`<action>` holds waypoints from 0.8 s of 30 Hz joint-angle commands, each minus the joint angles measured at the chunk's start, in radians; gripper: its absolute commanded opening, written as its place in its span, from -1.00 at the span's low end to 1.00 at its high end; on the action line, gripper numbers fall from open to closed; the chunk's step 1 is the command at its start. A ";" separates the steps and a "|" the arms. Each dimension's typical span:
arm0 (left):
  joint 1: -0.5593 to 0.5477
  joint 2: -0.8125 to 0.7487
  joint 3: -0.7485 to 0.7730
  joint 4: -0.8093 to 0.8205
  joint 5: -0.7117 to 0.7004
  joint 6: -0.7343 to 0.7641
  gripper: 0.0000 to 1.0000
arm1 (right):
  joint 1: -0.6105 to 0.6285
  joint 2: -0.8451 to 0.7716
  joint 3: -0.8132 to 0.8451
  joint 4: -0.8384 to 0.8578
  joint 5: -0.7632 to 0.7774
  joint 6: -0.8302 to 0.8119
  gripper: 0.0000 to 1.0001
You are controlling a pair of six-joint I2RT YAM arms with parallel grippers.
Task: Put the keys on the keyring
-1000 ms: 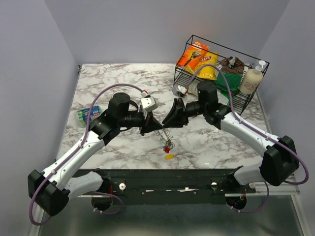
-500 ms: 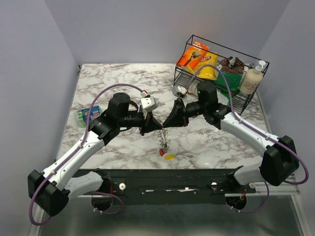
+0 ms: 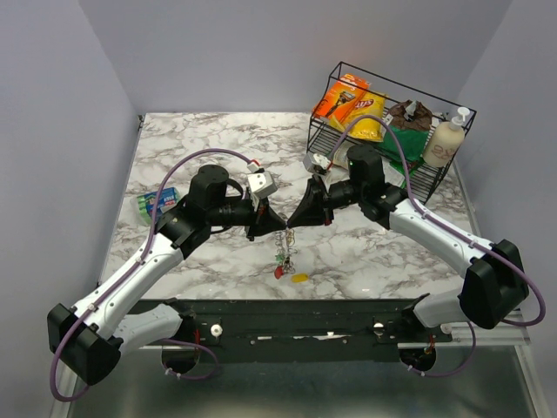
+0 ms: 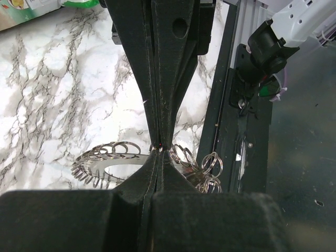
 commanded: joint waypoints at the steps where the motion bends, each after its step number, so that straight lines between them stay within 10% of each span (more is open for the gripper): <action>1: -0.006 -0.045 0.031 0.102 0.021 -0.020 -1.00 | 0.013 0.021 0.003 -0.029 0.027 -0.019 -0.71; 10: -0.005 -0.045 0.027 0.110 0.018 -0.018 -1.00 | 0.014 0.019 -0.003 -0.029 0.035 -0.024 -0.49; 14: -0.005 -0.040 0.027 0.107 0.023 -0.021 -1.00 | 0.014 0.018 -0.002 -0.029 0.033 -0.021 -0.87; 24: -0.006 -0.057 0.022 0.116 -0.014 -0.029 -0.92 | 0.014 -0.003 -0.006 -0.029 0.061 -0.008 -0.99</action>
